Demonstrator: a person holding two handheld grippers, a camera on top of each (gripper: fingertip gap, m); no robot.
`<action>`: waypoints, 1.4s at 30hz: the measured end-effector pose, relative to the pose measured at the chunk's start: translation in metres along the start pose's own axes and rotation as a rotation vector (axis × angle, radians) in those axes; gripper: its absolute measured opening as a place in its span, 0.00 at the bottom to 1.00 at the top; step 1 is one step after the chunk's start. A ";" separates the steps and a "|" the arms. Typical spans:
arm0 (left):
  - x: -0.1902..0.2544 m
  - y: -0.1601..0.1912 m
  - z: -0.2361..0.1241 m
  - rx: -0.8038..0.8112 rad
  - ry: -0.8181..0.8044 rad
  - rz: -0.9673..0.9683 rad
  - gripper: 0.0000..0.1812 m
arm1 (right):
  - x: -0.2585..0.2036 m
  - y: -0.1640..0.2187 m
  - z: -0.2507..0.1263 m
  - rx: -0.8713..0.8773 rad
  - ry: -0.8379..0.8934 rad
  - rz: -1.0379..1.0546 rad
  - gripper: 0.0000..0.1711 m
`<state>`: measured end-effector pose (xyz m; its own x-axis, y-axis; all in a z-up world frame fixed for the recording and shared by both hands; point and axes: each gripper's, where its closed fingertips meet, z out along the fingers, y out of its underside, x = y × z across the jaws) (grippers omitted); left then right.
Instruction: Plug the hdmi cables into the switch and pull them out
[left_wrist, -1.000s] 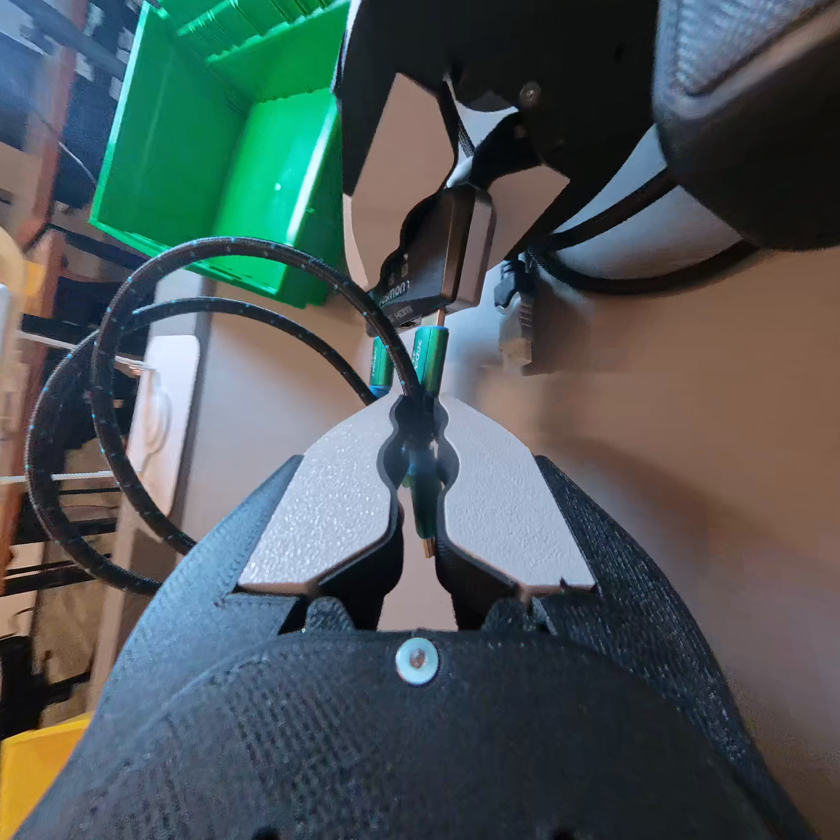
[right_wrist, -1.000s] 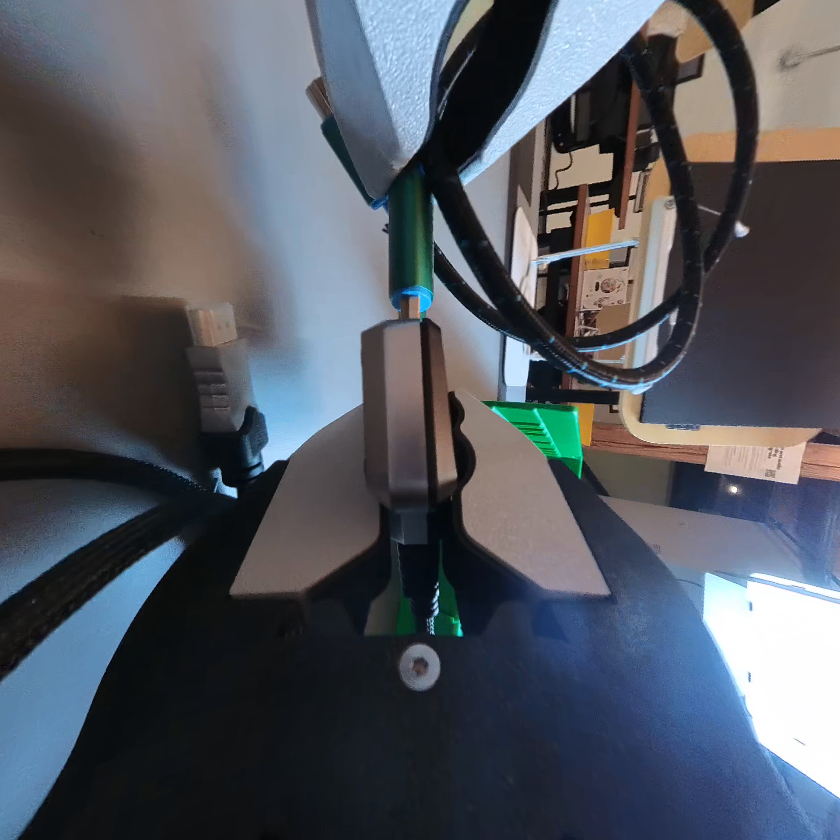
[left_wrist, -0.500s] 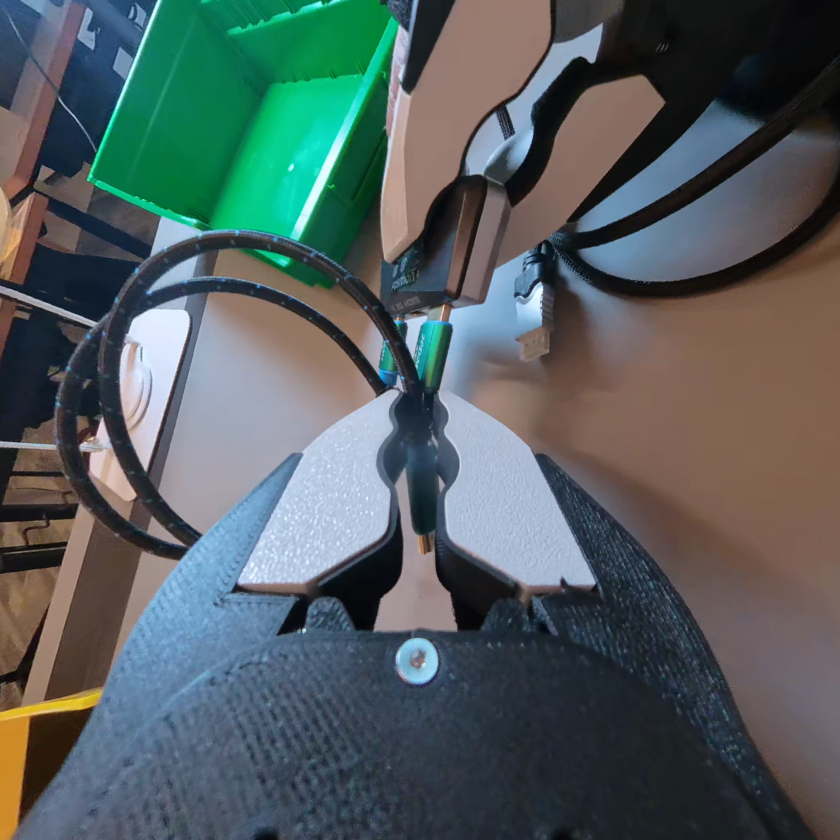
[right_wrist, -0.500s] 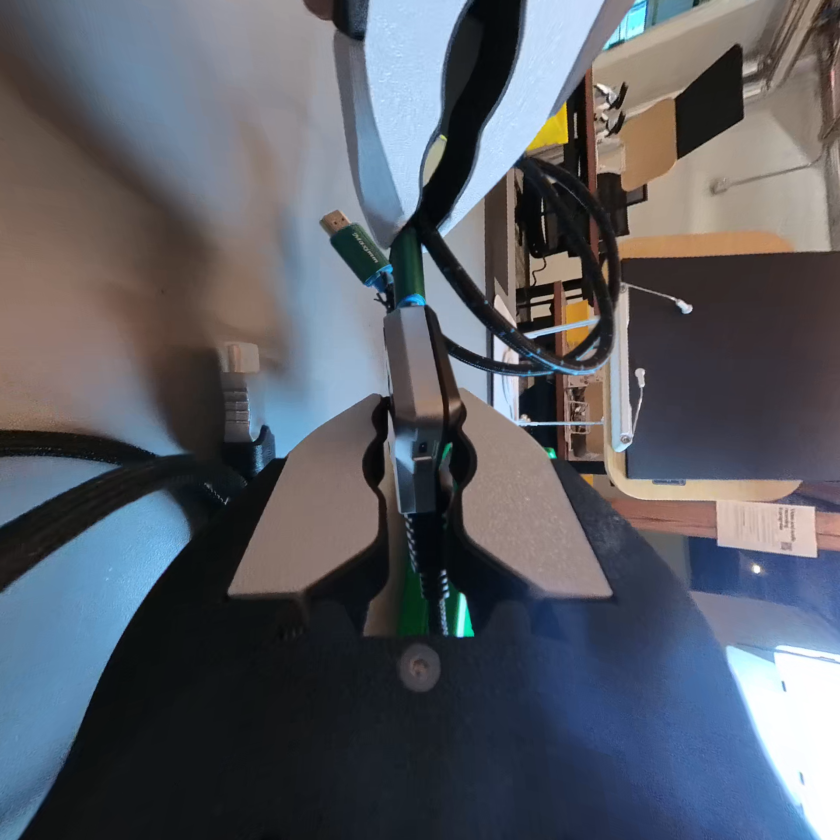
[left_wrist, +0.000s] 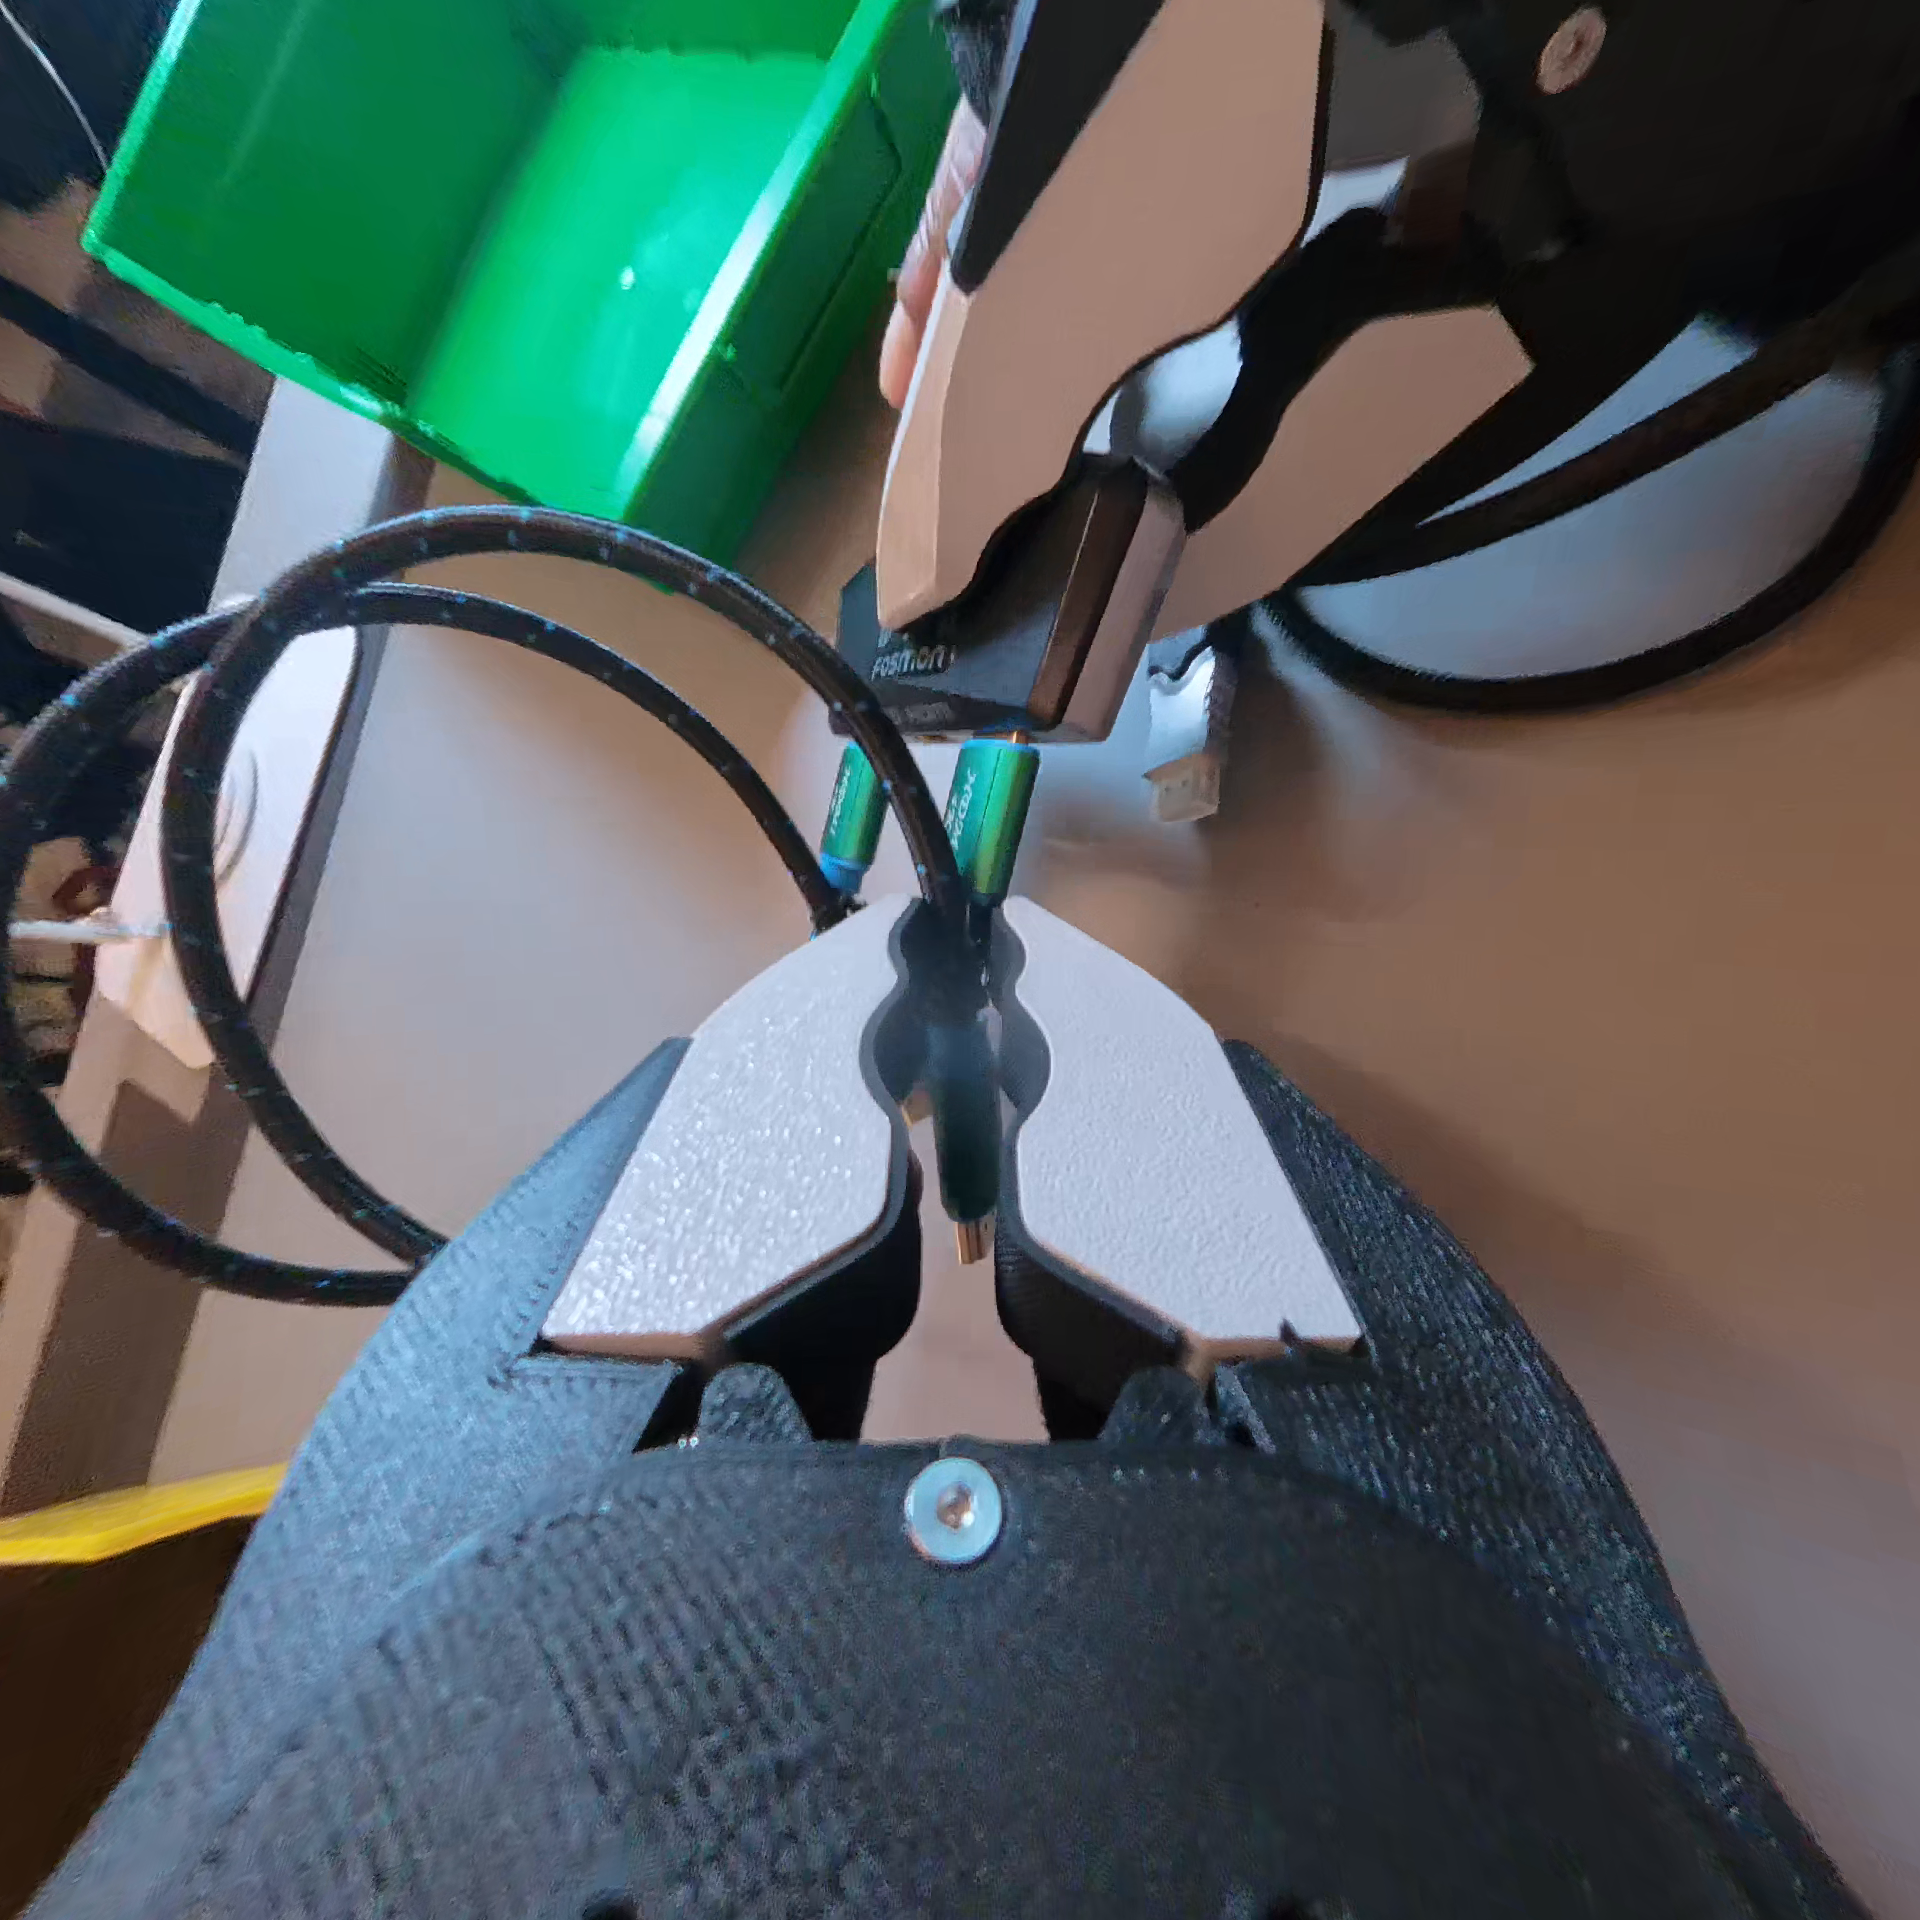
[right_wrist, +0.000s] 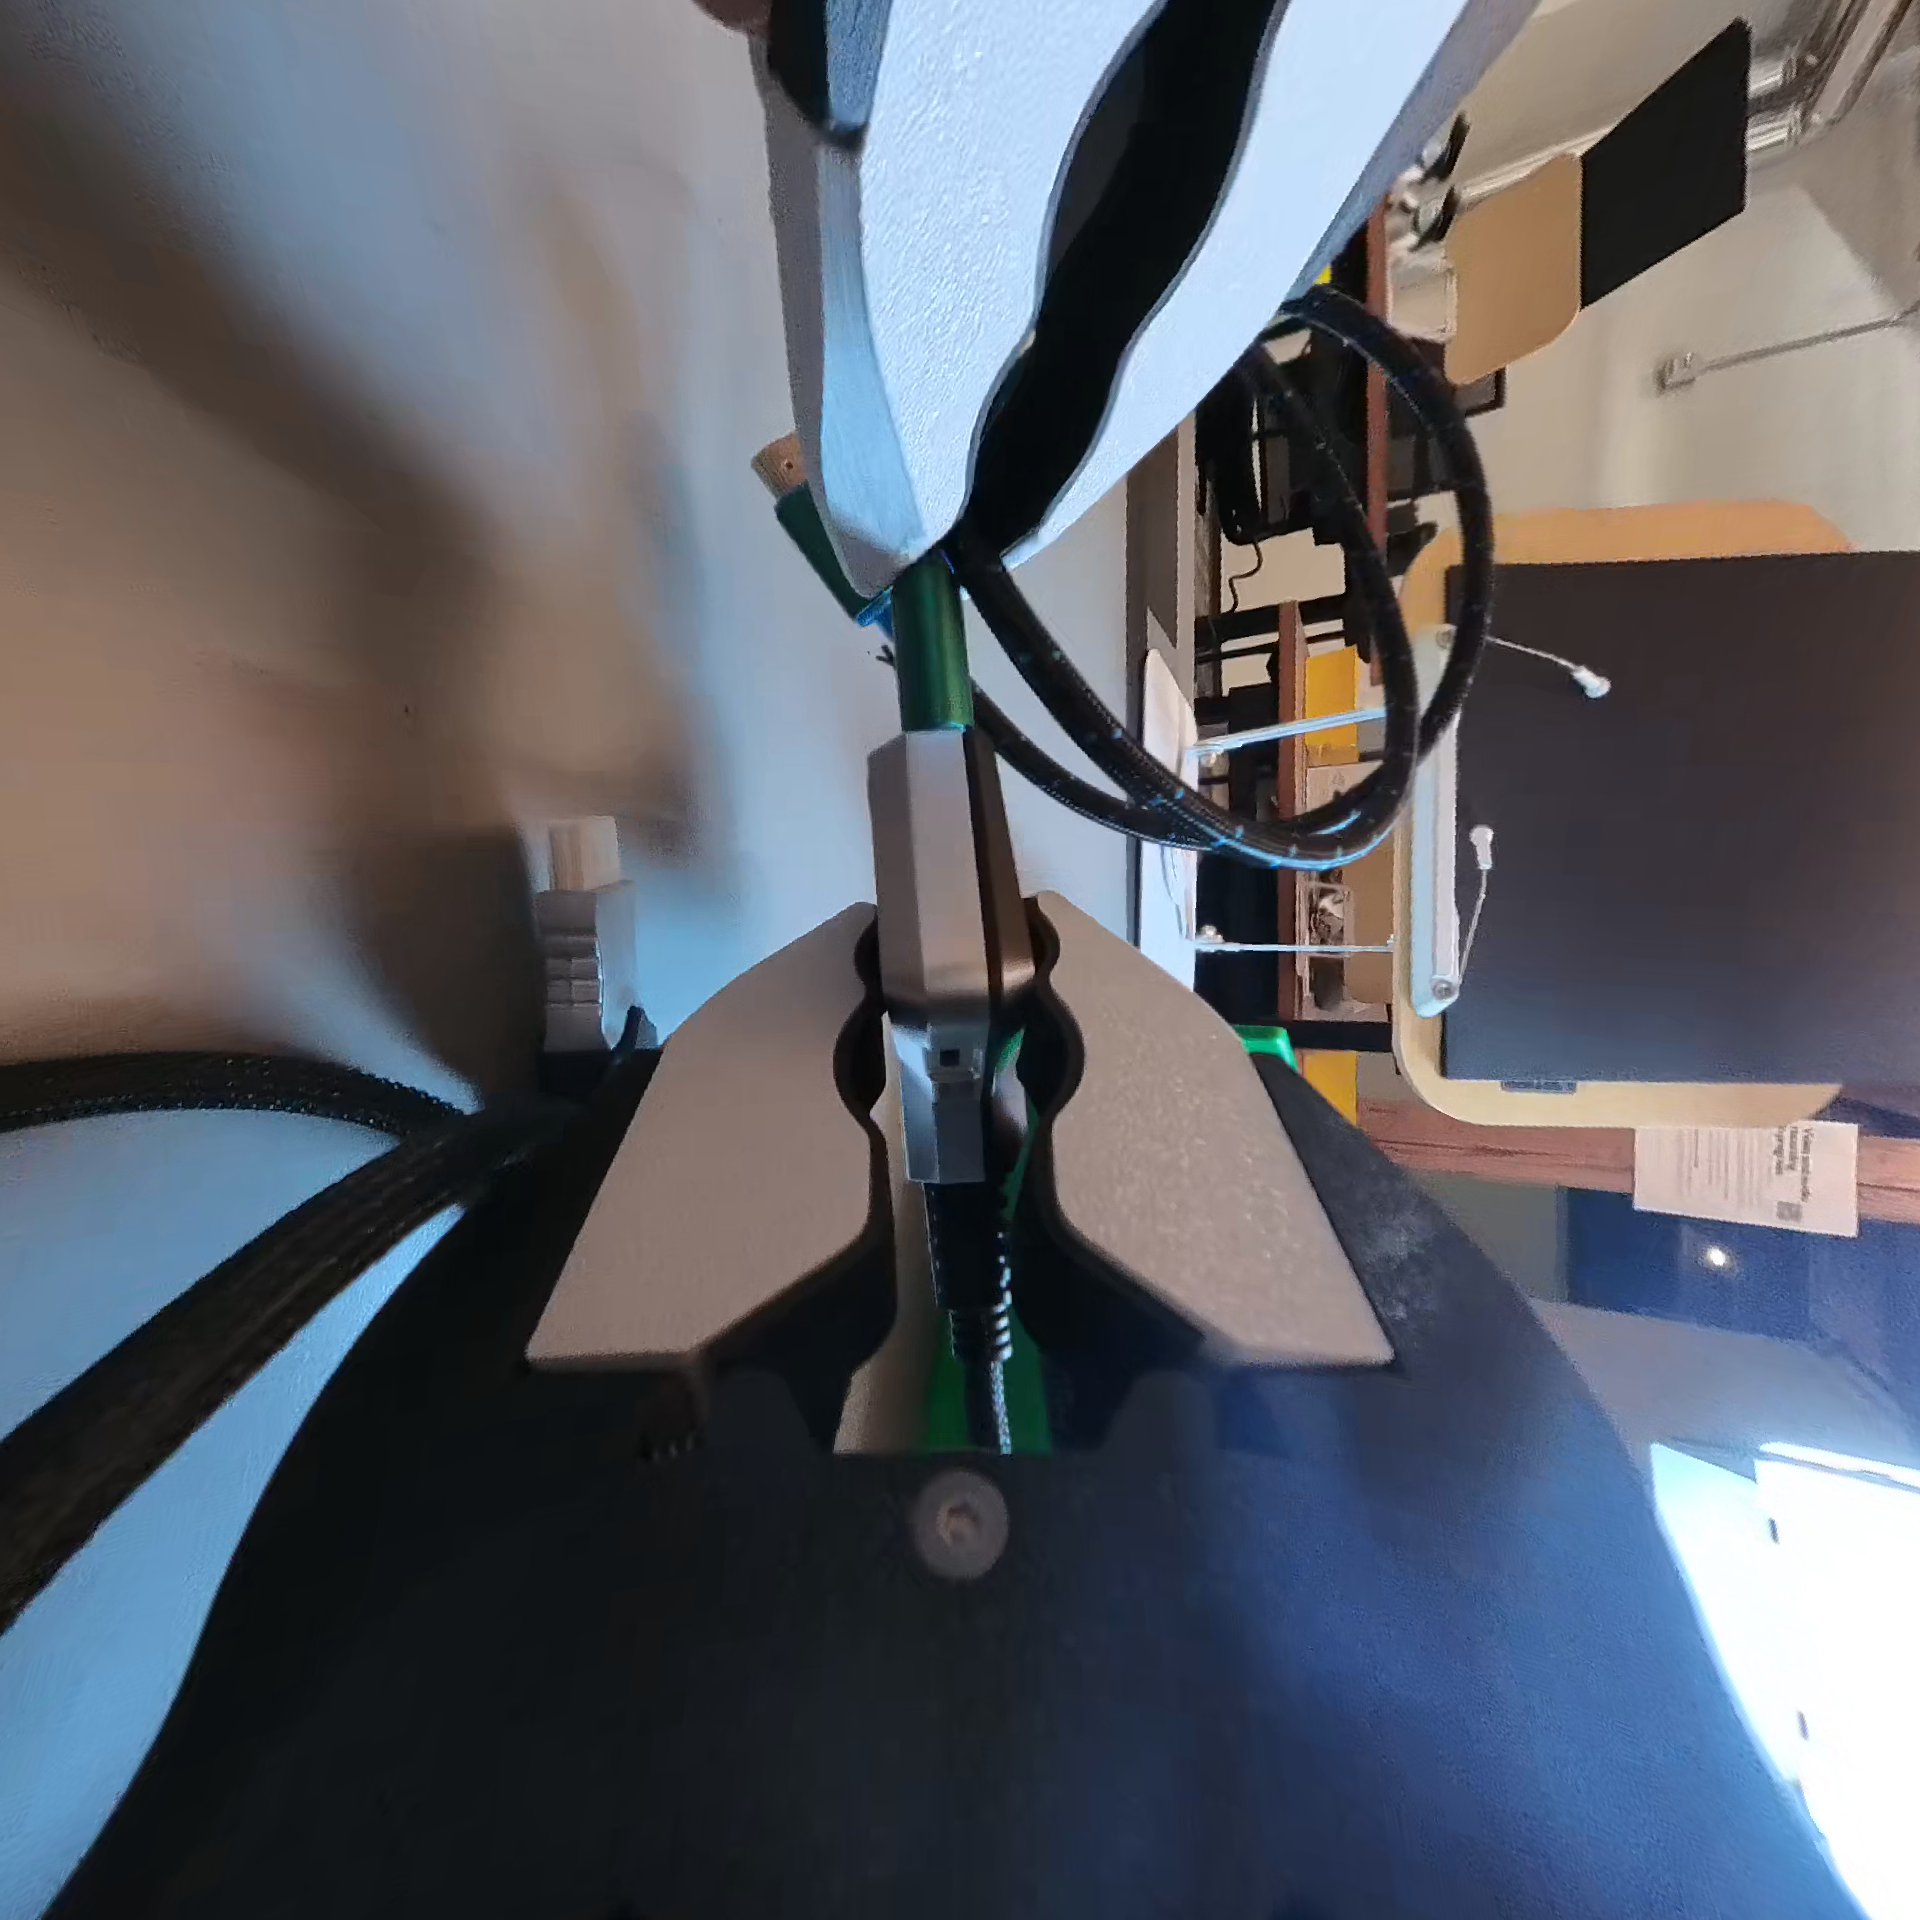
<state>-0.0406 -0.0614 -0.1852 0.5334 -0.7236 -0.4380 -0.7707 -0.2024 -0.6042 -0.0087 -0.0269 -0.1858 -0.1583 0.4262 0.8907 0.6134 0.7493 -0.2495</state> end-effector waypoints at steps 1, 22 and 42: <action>-0.001 0.001 0.001 -0.025 -0.014 0.019 0.06 | 0.000 0.001 0.001 -0.010 0.002 0.007 0.13; -0.012 -0.006 -0.010 0.208 -0.033 0.040 0.06 | 0.014 -0.001 -0.005 0.070 0.033 0.026 0.13; -0.076 0.018 -0.034 0.540 -0.020 -0.364 0.17 | 0.393 0.060 -0.032 0.095 0.322 0.263 0.13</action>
<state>-0.1071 -0.0321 -0.1403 0.7381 -0.6575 -0.1512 -0.2582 -0.0683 -0.9637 -0.0088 0.1695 0.1618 0.2532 0.4404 0.8614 0.5241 0.6859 -0.5048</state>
